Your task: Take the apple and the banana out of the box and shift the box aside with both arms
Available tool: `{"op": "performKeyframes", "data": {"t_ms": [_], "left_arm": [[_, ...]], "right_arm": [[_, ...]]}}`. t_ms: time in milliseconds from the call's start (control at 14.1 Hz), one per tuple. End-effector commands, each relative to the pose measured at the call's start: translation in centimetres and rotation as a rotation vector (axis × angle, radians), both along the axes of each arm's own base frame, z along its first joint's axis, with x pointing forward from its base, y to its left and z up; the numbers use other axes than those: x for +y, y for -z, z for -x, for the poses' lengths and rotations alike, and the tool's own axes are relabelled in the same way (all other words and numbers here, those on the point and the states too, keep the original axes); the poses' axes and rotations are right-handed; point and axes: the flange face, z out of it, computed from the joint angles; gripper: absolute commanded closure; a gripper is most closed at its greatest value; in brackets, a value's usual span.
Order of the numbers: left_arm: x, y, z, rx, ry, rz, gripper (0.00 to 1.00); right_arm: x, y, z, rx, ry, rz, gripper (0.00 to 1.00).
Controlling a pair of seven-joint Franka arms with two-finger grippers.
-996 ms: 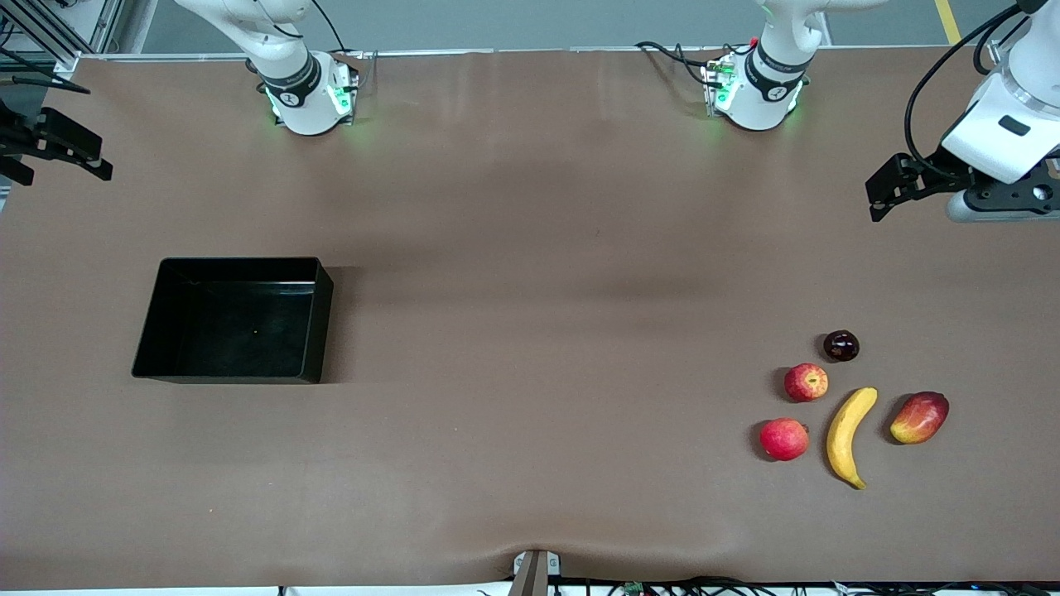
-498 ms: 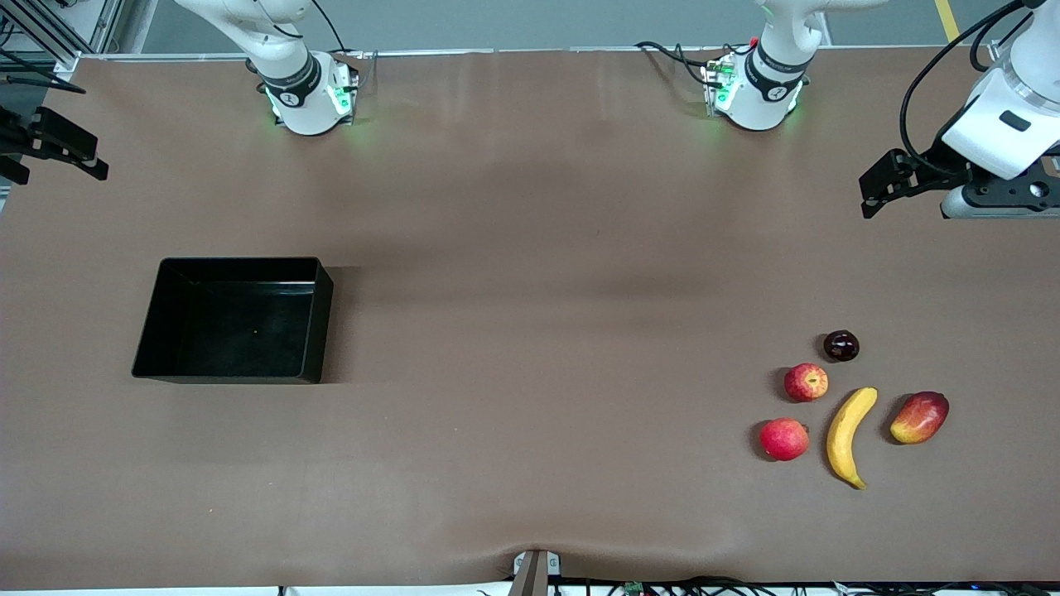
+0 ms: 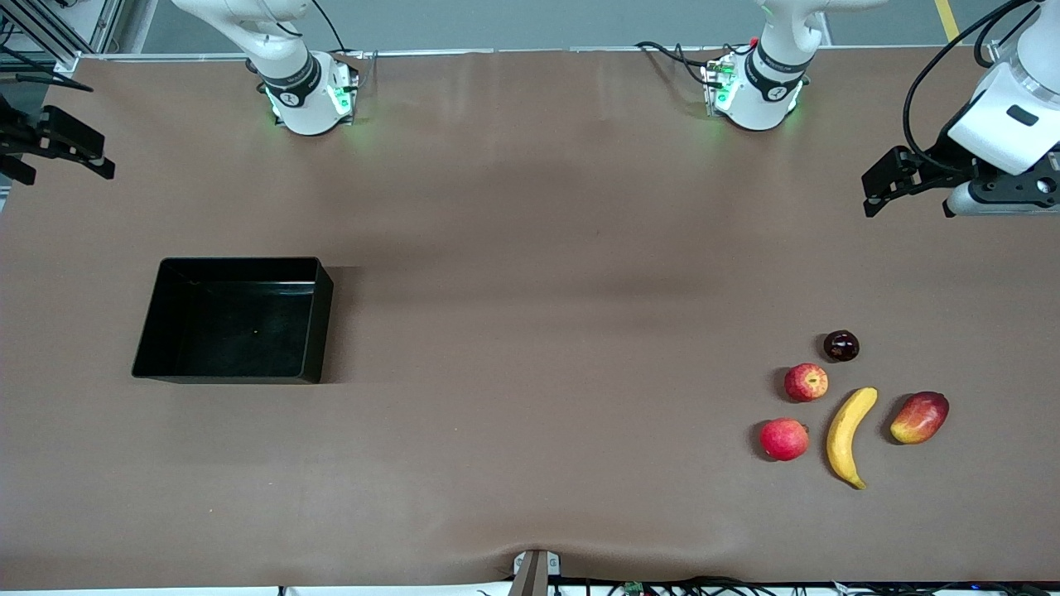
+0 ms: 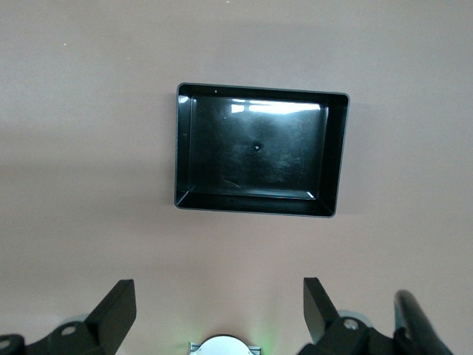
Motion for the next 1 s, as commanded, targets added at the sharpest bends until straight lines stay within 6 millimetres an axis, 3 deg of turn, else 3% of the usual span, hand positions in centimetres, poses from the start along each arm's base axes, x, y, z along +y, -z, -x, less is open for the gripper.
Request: {"op": "performKeyframes", "data": {"t_ms": [0,925], "left_arm": [[0.38,-0.87,0.83,0.011,0.009,0.018,0.0],[0.61,-1.39,-0.12,-0.006,-0.003,0.022,0.0]], "right_arm": [[-1.34,-0.54,-0.4,-0.02,0.014,0.018,0.0],[-1.58,-0.1,-0.63,-0.013,0.024,0.003,0.0]]}}
